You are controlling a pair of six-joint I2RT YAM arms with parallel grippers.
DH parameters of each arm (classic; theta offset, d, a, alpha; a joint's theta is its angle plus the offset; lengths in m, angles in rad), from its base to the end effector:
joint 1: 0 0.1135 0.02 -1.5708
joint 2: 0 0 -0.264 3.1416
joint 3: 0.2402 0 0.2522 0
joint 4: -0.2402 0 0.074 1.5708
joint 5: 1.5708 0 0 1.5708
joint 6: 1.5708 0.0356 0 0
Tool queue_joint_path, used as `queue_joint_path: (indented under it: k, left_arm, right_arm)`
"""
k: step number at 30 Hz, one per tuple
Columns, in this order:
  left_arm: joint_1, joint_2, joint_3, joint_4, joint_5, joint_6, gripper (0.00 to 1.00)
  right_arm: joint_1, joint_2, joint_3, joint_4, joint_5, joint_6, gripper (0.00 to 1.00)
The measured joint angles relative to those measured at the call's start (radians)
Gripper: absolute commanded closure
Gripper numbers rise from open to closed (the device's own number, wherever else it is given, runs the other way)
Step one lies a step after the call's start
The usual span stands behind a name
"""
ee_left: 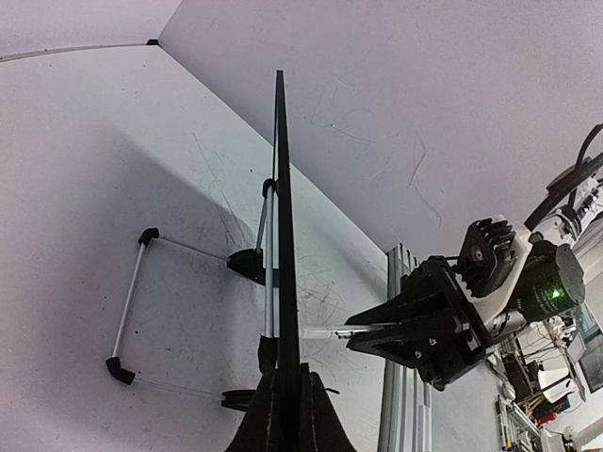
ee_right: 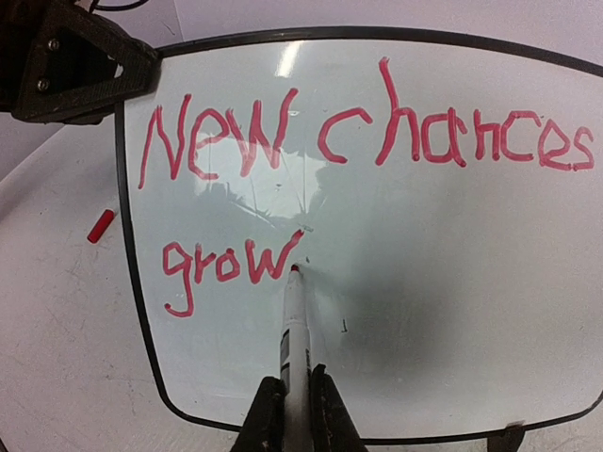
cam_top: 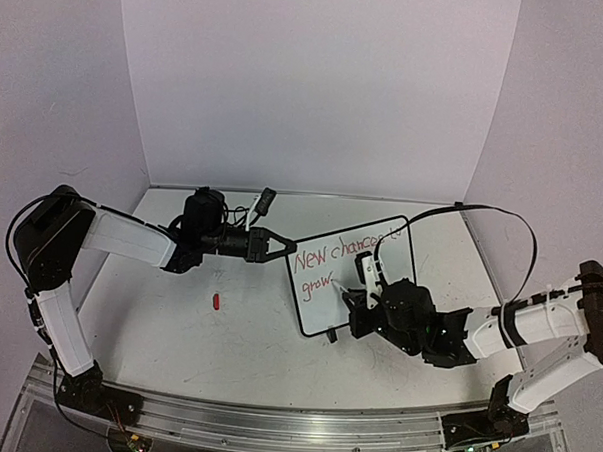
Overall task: Write a sentence on the whiteboard
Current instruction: Write a sentence on the whiteboard, then place the whiteboard at the center of the board.
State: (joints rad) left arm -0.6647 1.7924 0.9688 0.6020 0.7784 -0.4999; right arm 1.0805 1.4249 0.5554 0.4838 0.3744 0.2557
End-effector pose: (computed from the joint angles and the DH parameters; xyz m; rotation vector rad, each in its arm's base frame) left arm 0.2880 -0.2574 0.2103 0.7772 1.8417 -1.4860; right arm 0.1456 0.2451 0.1860 -0.5534 1.8849 0.5230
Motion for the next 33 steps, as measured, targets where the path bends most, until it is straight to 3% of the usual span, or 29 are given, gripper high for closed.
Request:
queue_joint_path:
  k: [10, 15, 21, 25, 28, 33]
  left_arm:
    - [0.0, 0.0, 0.0, -0.001, -0.004, 0.0, 1.0]
    - [0.0, -0.002, 0.0, -0.002, -0.003, 0.002, 0.95]
    - [-0.002, -0.005, 0.0, -0.03, 0.003, 0.004, 0.63]
    - [-0.001, -0.007, 0.0, -0.064, 0.003, 0.003, 0.49]
    - [0.01, -0.021, 0.0, -0.088, -0.004, 0.002, 0.32]
    - [0.05, -0.075, 0.012, -0.136, -0.032, 0.006, 0.25]
  right_arm:
    - [0.003, 0.021, 0.019, 0.0, 0.002, 0.004, 1.0]
    - [0.003, -0.109, 0.014, -0.052, -0.008, 0.003, 1.0]
    - [0.003, -0.356, 0.0, -0.07, 0.041, -0.003, 1.0]
    - [0.001, -0.38, -0.002, -0.092, 0.121, -0.035, 1.0]
    - [-0.005, -0.368, 0.002, -0.118, 0.169, -0.077, 1.0]
    - [-0.022, -0.357, 0.048, -0.137, 0.189, -0.138, 1.0]
